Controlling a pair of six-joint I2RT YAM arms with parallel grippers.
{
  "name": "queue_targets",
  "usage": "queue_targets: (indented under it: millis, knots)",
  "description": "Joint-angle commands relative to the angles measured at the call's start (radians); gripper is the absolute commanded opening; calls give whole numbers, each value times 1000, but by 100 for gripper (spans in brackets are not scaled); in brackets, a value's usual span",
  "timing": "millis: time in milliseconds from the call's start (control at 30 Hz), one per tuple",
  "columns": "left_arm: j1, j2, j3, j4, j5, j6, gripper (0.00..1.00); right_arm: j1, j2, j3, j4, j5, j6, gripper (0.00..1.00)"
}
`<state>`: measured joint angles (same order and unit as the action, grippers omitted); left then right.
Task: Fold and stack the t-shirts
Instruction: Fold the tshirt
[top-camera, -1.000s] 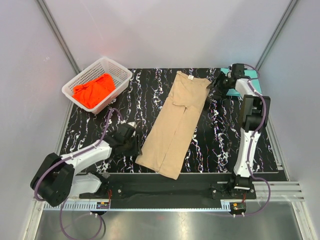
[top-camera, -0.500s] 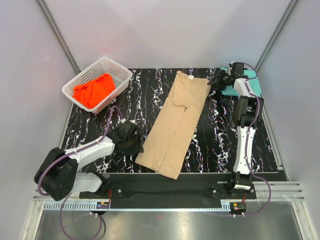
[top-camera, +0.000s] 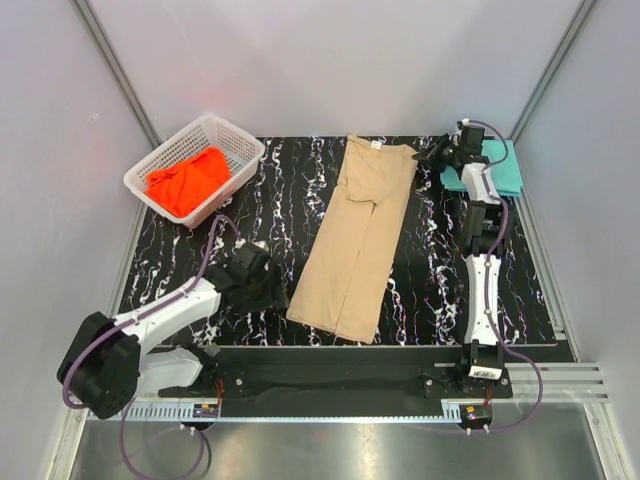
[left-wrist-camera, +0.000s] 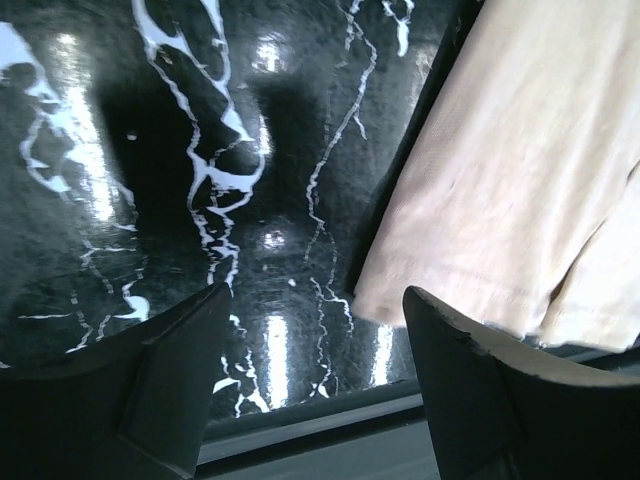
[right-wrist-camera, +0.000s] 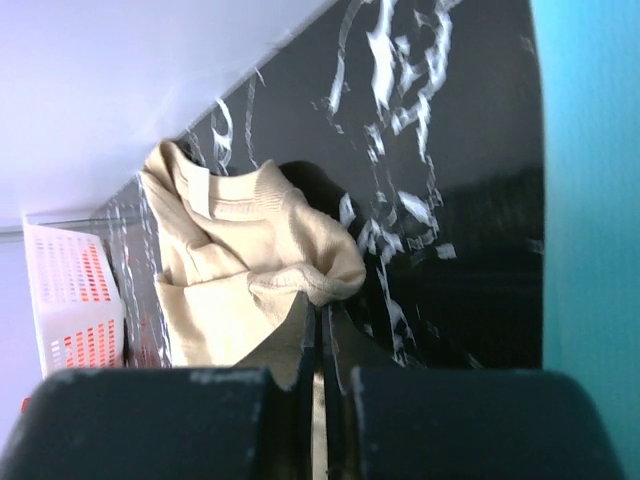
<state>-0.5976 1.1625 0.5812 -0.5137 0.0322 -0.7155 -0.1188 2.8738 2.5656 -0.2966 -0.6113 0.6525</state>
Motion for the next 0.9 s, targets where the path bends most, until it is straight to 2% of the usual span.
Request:
queue_targets:
  millis: [0,200,267,300,400,433,633,800,867]
  knots:
    - [1,38,19,69,98,31,76,4,63,122,152,-54,44,0]
    - [1,149,49,135,210,109,77,4,76,150,174,-4,21,6]
    - [1,181,54,150,232,114,77,2,73,151,145,13,-2,15]
    - [1,192,65,156,230,114,78,2,68,151,134,27,-10,23]
    - [1,223,83,159,222,123,78,-2,39,143,80,47,-45,34]
    - [2,239,89,161,218,125,78,-5,24,115,56,51,-54,42]
    - [2,270,86,170,204,129,74,-28,-149,-54,1,94,-89,65]
    - [1,295,66,158,181,152,58,-39,-243,-1,-133,136,-155,68]
    - [1,278,49,176,201,145,45,-39,-293,-18,-206,154,-172,69]
